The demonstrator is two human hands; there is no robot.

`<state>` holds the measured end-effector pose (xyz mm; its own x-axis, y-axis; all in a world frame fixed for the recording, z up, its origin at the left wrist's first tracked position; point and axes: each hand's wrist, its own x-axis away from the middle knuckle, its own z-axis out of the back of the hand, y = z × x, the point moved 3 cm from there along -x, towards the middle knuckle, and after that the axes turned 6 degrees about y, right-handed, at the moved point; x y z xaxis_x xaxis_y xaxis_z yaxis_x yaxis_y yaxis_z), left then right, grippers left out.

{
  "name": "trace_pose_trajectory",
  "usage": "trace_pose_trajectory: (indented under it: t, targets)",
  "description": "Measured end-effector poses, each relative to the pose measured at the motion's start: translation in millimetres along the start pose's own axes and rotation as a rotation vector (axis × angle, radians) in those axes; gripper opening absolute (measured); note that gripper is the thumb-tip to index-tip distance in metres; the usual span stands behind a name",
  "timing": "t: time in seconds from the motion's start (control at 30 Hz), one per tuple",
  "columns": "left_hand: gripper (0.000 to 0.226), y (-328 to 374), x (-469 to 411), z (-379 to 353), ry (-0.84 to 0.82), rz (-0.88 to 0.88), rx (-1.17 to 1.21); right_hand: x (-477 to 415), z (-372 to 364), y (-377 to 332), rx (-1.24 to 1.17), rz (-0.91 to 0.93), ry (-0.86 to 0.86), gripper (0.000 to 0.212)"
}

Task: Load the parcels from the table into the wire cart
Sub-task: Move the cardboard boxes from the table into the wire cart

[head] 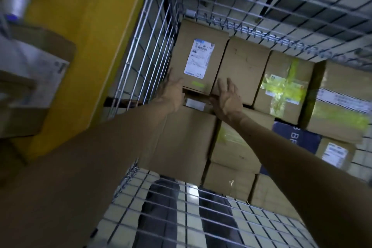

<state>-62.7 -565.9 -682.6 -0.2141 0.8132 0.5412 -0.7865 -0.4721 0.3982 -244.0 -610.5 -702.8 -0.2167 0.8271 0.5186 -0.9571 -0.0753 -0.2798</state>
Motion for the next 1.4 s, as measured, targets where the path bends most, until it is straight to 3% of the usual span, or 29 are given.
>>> trace_pose_trajectory:
  t: [0.2,0.57,0.8,1.1,1.4]
  targets:
    - [0.044,34,117,57,0.061,0.017,0.041,95,76,-28,-0.047,0.087,-0.044,0.071]
    - [0.06,89,289,189,0.331,0.071,0.098,231,222,-74,-0.06,0.271,0.018,0.072]
    - [0.058,75,380,264,0.512,-0.007,0.033,301,276,-125,-0.125,0.353,0.123,0.077]
    - [0.063,39,492,334,0.681,0.027,0.037,385,342,-219,-0.026,0.53,0.248,0.086]
    - [0.067,-7,609,393,0.841,0.249,-0.138,453,383,-334,0.041,0.865,0.289,0.086]
